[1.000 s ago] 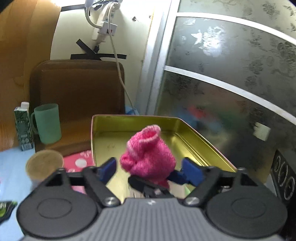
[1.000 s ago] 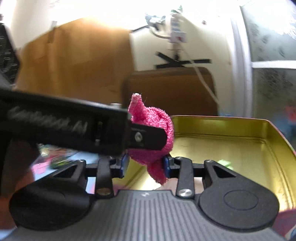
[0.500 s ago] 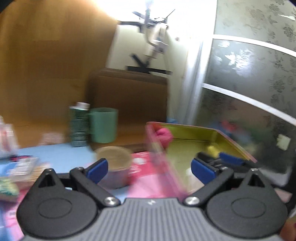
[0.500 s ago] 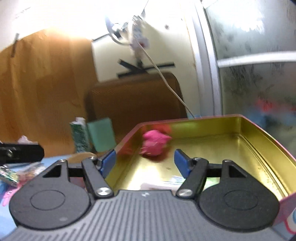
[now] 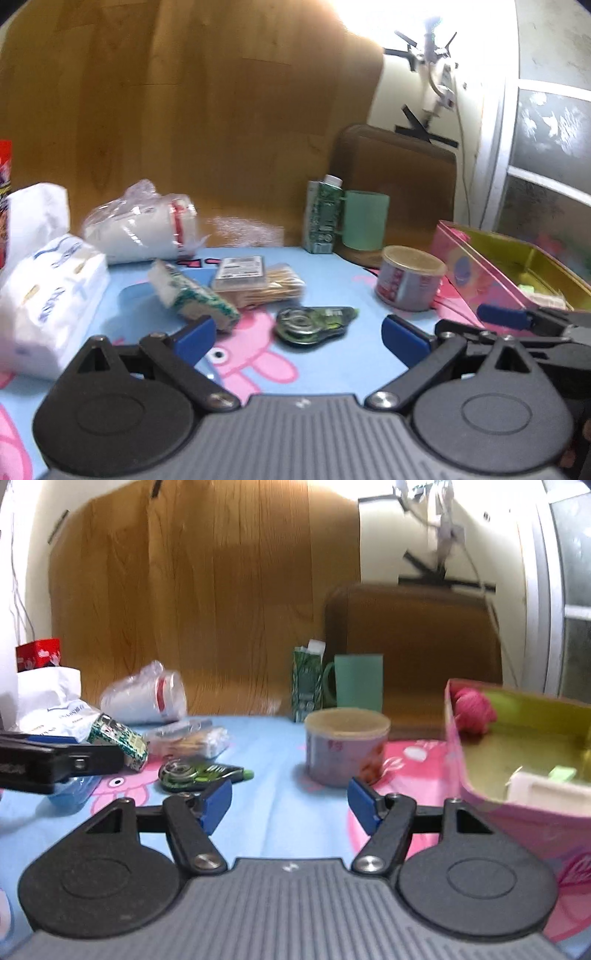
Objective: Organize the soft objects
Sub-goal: 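Move the right gripper to the green tape dispenser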
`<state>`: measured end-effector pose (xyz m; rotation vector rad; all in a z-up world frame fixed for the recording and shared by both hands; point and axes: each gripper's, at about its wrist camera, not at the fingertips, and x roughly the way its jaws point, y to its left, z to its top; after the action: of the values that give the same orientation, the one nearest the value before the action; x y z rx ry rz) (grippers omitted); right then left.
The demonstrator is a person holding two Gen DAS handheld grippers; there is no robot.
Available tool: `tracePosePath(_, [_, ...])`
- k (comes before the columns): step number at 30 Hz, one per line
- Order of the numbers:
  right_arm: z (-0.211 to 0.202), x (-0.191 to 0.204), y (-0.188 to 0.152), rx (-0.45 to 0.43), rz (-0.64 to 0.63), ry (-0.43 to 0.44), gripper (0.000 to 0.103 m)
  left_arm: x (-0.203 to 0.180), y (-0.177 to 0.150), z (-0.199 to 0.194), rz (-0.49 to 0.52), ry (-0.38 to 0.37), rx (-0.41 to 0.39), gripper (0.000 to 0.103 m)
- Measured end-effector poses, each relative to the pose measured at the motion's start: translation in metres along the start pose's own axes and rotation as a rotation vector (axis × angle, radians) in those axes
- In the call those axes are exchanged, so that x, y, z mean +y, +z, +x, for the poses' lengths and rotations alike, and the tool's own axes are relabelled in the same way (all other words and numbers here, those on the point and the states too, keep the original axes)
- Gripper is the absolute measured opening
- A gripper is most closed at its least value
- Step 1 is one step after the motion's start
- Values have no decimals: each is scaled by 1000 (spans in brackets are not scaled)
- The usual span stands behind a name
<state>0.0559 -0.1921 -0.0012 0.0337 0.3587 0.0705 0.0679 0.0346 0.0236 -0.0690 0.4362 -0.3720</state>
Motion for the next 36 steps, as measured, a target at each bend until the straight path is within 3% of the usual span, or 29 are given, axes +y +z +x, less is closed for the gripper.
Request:
tracePosePath(7, [29,30,0,84,-1,29,71,19,6,-16,-108,-75,-60,100])
tracePosePath(12, [41,55,3,103,-55,62,72,29,7,-18,-175,-116,-45,100])
tracePosePath(20, [49,64,4,132,-54,88,72,28,5,-21,-178,-149,-44,100])
tracePosePath(25, [48,61,4,125,-24,110,72,37,5,-26,-202,-105,-66,100])
tracePosePath(28, [47,70,11,137,-25,196,77,51,1,-38,-192,-40,-101,100])
tracePosePath(30, [44,80,16,110,-85,252,91,63,-2,-42,-201,25,-106,100])
tracePosePath(31, [43,86,17,96,-120,272,94,70,-4,-43,-221,45,-105,100])
tracePosePath(33, [46,98,18,74,-185,289,94,80,-4,-42,-262,74,-104,99])
tracePosePath(36, [66,115,19,112,-303,223,93,81,-5,-36,-261,102,-88,99])
